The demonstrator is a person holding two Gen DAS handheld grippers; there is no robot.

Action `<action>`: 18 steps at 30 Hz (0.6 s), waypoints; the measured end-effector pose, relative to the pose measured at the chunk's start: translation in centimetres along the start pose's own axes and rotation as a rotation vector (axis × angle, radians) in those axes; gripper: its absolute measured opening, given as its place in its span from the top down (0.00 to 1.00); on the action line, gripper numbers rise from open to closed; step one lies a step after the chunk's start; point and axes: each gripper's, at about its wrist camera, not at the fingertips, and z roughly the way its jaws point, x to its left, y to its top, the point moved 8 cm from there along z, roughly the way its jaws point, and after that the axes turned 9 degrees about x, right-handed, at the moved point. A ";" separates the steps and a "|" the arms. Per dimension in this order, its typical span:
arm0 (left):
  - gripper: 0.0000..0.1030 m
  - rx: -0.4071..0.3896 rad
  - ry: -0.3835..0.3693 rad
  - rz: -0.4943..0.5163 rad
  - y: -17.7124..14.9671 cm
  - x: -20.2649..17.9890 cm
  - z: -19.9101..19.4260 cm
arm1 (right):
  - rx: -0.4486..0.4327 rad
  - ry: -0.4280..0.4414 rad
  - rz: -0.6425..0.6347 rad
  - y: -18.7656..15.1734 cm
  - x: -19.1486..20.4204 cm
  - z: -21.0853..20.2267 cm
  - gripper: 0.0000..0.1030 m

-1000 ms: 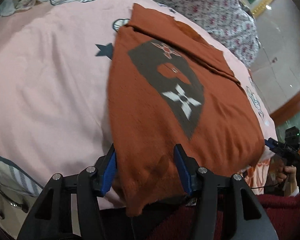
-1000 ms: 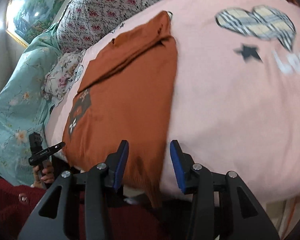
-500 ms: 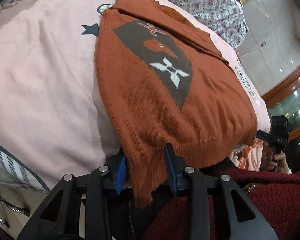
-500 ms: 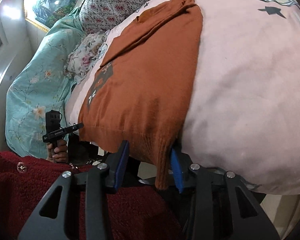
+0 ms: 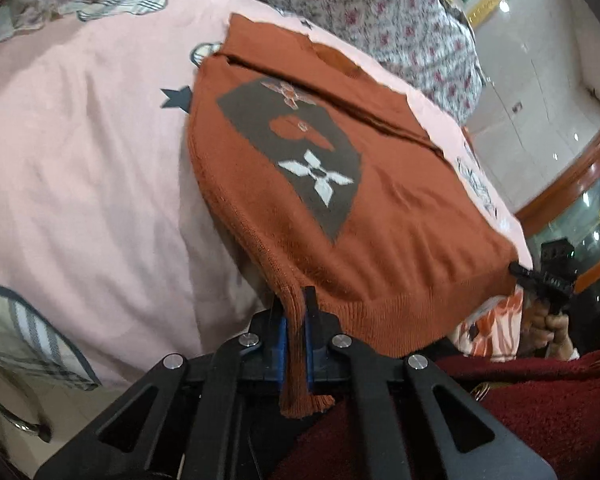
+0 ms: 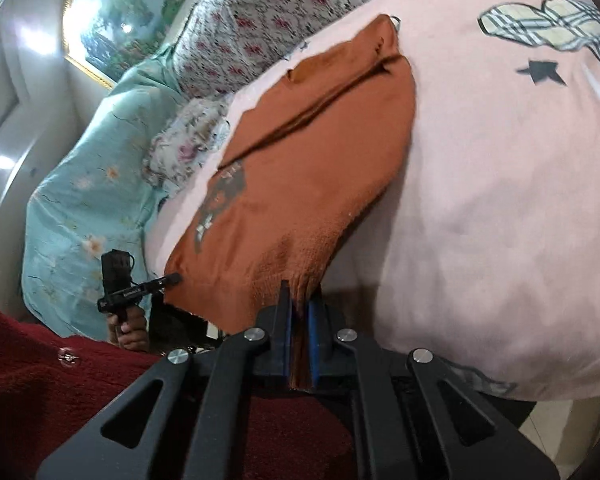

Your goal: Fold small clothes

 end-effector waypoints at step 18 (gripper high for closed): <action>0.96 -0.355 -0.042 -0.029 13.3 -2.4 -8.6 | -0.243 0.182 -0.053 10.2 3.1 -4.0 0.93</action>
